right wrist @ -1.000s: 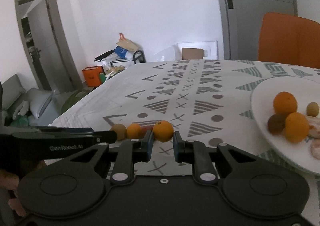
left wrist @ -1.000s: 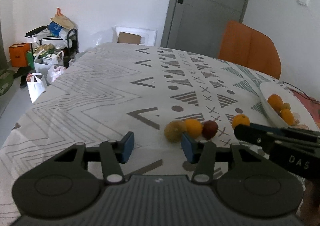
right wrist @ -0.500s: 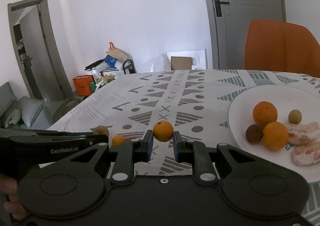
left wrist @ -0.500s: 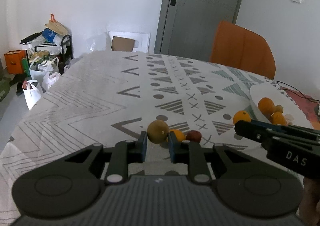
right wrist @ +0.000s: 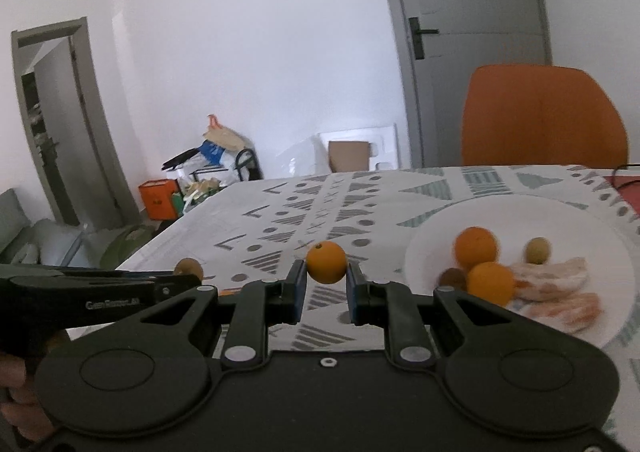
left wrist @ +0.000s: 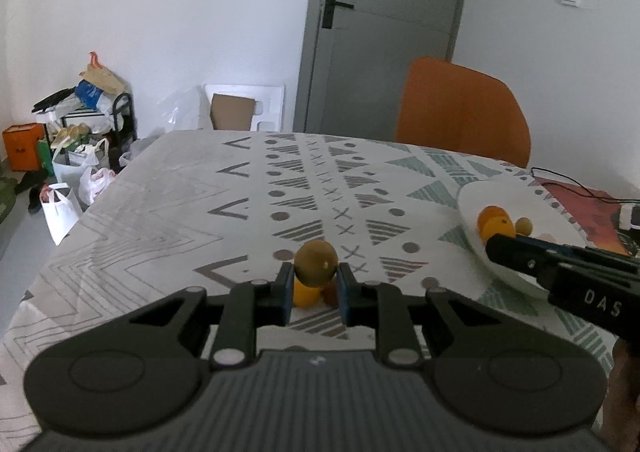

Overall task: Organize fruits
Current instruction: 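Carry the orange over the plate and open the right gripper while the left carries the kiwi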

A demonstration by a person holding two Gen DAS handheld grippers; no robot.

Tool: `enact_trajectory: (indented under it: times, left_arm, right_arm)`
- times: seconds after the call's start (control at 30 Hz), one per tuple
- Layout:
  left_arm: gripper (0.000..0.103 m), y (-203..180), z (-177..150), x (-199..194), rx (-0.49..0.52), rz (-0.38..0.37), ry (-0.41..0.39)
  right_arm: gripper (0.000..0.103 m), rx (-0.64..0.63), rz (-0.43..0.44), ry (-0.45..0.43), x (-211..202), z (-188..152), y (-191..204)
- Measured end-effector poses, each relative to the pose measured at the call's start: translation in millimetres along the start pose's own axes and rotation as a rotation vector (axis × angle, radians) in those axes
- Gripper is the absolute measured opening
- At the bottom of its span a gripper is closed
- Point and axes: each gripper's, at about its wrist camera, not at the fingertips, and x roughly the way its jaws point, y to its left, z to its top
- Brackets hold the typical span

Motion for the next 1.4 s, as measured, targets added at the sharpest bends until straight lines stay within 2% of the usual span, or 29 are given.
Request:
enact_trajectory:
  times: [0.73,1.17,1.3,1.4]
  left_arm:
    - [0.021,-85.2,4.4,6.4,0.127,-0.088,-0.02]
    - [0.021,-121.4,8.5,22.3,0.177,-0.134,-0.018]
    - [0.021,-129.7,10.3,29.5,0.188,-0.144,-0.013]
    - [0.021,-133.8,10.4,34.7,0.195,-0.149,-0.006]
  right_arm:
    - [0.019,0.089,-0.109,-0.077,-52.6,-8.3,-77.4]
    - [0.02,0.149,-0.143,-0.065,-49.2,-18.4,-112.5]
    - [0.031,0.157,-0.133,-0.072,-44.5,-23.4,-115.2]
    - [0.031,0.182,-0.153,-0.072,-43.9,-25.5,-121.1]
